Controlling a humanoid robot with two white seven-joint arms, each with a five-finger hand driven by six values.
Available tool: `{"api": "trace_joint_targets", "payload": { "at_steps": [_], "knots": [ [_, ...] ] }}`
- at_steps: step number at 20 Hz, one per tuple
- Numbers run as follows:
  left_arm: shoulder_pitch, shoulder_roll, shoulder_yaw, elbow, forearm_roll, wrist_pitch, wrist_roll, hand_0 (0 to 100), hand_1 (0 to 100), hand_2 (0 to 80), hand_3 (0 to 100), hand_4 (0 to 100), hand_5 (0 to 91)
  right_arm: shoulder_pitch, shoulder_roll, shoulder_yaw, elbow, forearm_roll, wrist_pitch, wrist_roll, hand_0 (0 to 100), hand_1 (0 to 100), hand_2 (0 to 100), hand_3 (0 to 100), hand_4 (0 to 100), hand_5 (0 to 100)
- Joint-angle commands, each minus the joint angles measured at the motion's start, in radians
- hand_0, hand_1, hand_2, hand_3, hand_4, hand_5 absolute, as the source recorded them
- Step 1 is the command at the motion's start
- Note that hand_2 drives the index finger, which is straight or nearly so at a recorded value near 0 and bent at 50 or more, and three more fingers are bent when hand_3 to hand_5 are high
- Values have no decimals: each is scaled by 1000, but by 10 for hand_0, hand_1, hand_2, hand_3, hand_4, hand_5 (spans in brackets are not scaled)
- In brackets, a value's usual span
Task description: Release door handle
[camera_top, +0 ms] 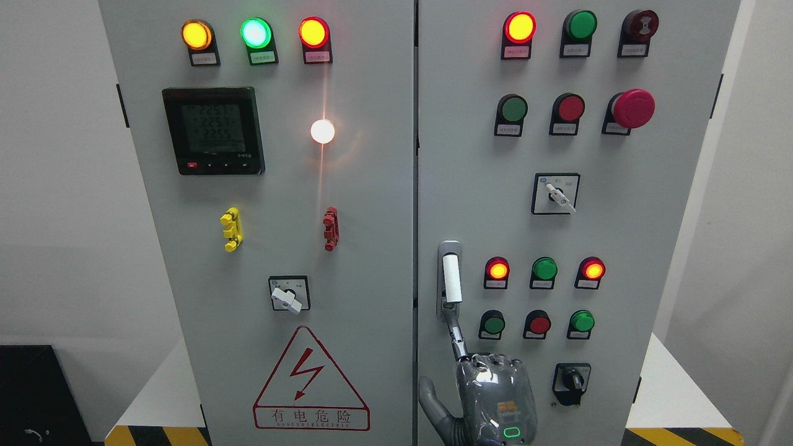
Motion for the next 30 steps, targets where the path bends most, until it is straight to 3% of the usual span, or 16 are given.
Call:
{"api": "trace_joint_targets", "payload": {
  "at_steps": [1,27,30],
  "knots": [
    [0,0,0,1,0,-1,-1,120,556,0,0,0,0,2,0,0,-5,0,1,-3,490,303,45,1000,1000,1000],
    [0,0,0,1,0,-1,-1,120,556,0,0,0,0,0,-1,0,-44,15,-5,-5,490,301,44,1000,1000,1000],
    [0,0,0,-1,0,-1,-1,120,556,0,0,0,0,0,-1,0,-45,15,-5,-5,490,301,112,1000,1000,1000]
  ]
}}
